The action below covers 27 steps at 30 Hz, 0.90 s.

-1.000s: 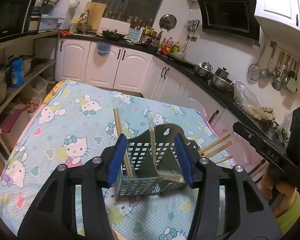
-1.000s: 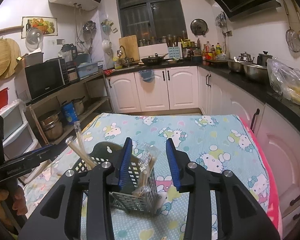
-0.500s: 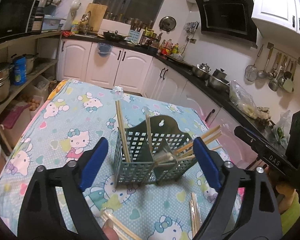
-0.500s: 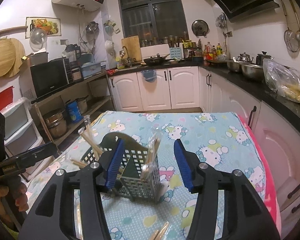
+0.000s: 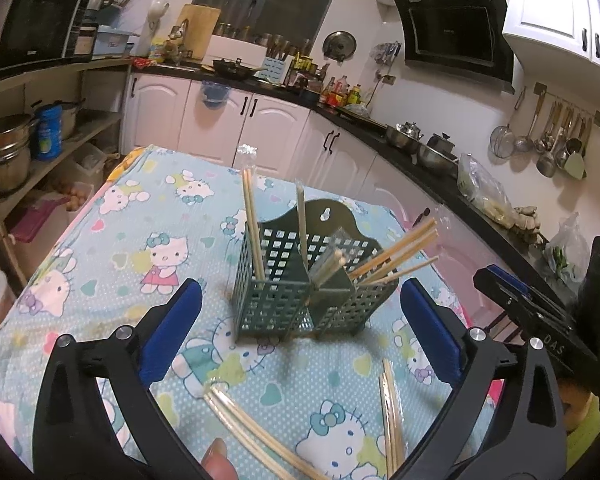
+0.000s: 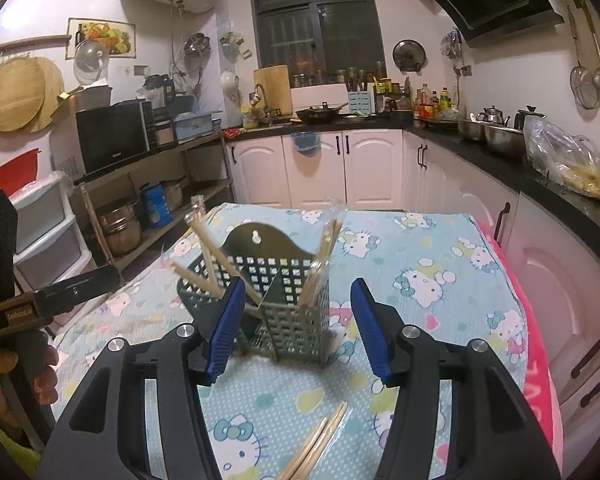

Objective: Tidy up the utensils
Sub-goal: 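Lower the left tool onto another chopstick bundle and close its fingers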

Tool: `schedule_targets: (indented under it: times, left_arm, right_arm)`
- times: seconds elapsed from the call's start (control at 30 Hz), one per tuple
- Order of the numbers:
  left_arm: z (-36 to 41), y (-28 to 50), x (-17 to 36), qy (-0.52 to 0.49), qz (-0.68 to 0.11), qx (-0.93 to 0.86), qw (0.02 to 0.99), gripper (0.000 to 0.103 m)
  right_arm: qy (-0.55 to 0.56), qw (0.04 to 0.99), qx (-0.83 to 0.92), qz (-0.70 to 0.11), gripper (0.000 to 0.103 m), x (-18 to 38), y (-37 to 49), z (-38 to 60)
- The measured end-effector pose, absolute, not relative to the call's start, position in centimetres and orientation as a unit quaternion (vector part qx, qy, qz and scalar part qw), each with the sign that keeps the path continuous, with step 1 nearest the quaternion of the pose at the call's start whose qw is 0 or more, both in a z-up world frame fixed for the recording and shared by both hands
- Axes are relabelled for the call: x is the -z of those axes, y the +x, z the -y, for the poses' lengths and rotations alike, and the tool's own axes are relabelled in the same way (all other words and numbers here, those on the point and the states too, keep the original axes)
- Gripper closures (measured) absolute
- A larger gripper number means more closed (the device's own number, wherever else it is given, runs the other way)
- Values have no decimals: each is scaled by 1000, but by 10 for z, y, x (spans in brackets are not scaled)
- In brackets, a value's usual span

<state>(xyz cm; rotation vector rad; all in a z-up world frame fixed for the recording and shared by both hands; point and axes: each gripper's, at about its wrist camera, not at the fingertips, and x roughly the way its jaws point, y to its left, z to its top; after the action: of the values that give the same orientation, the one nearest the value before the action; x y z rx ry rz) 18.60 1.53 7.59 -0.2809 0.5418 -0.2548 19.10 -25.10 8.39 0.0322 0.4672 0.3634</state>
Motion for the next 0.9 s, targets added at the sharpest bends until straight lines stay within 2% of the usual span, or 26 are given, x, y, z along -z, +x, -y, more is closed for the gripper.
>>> schedule_targets:
  times: [0.9]
  left_arm:
    - [-21, 154, -38, -138, -305, 112, 936, 12]
  right_arm:
    - [-2, 943, -189, -274, 50, -45, 160, 247]
